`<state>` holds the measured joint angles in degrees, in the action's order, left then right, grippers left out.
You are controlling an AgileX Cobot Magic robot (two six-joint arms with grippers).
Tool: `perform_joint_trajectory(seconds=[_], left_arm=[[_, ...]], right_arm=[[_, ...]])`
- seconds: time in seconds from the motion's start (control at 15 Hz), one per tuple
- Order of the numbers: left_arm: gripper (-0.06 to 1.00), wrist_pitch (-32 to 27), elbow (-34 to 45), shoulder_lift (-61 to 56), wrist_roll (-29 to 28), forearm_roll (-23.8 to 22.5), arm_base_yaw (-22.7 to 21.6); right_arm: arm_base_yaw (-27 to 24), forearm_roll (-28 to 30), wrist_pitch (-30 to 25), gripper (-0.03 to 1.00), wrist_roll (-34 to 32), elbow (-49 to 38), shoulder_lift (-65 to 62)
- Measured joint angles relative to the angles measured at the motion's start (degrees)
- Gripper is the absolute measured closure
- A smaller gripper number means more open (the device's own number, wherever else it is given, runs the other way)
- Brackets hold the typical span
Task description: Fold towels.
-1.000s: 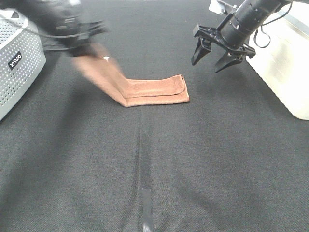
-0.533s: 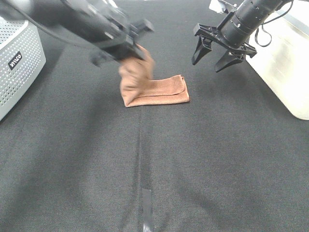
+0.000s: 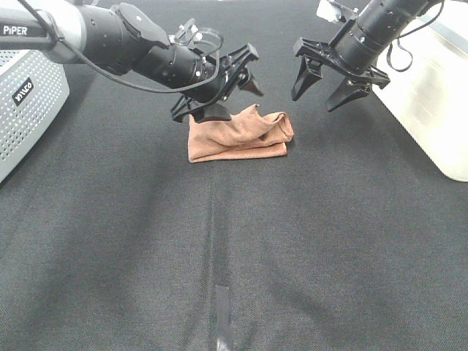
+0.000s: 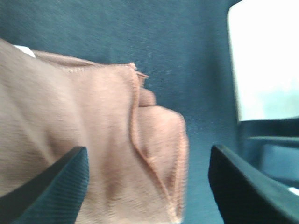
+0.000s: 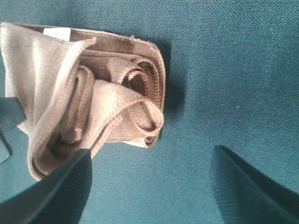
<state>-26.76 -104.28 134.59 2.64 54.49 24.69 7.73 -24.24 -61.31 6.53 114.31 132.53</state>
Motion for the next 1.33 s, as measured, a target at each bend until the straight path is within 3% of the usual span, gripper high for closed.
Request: perform_joint_trajectory(seconds=[0.27,0.4,0.6,0.87,1.0,1.13,1.33], left_arm=[[0.25,-0.11,0.0,-2.29,7.33,0.46,-2.01],[0.25,0.8,0.0,-6.13,11.52,-1.66,-6.7],[0.25,0.23,0.0,-8.31,11.57,-2.52,-12.09],[0.25,-2.06,0.0,-8.77,11.52,-2.58,-14.04],[0.25,-2.18,0.0,-8.77,11.52,-2.58,-14.04],[0.25,-2.58,0.0,-8.77,11.52,-2.58,-14.04],[0.25,-2.81,0.0,-8.77,11.52,-2.81,-14.04]], right_arm=[[0.0,-7.91,-0.4,0.29,2.01,0.0,0.0],[0.86,-15.93,-0.69,0.29,6.76,0.0,0.0],[5.1,-26.07,0.69,0.29,12.55,0.11,0.97],[7.51,-37.36,1.78,0.29,18.05,0.34,7.22],[7.22,-36.61,3.15,0.29,17.82,0.34,9.0],[6.19,-32.14,4.3,0.29,14.73,0.34,9.17],[4.58,-20.63,3.44,0.29,7.91,0.34,9.17]])
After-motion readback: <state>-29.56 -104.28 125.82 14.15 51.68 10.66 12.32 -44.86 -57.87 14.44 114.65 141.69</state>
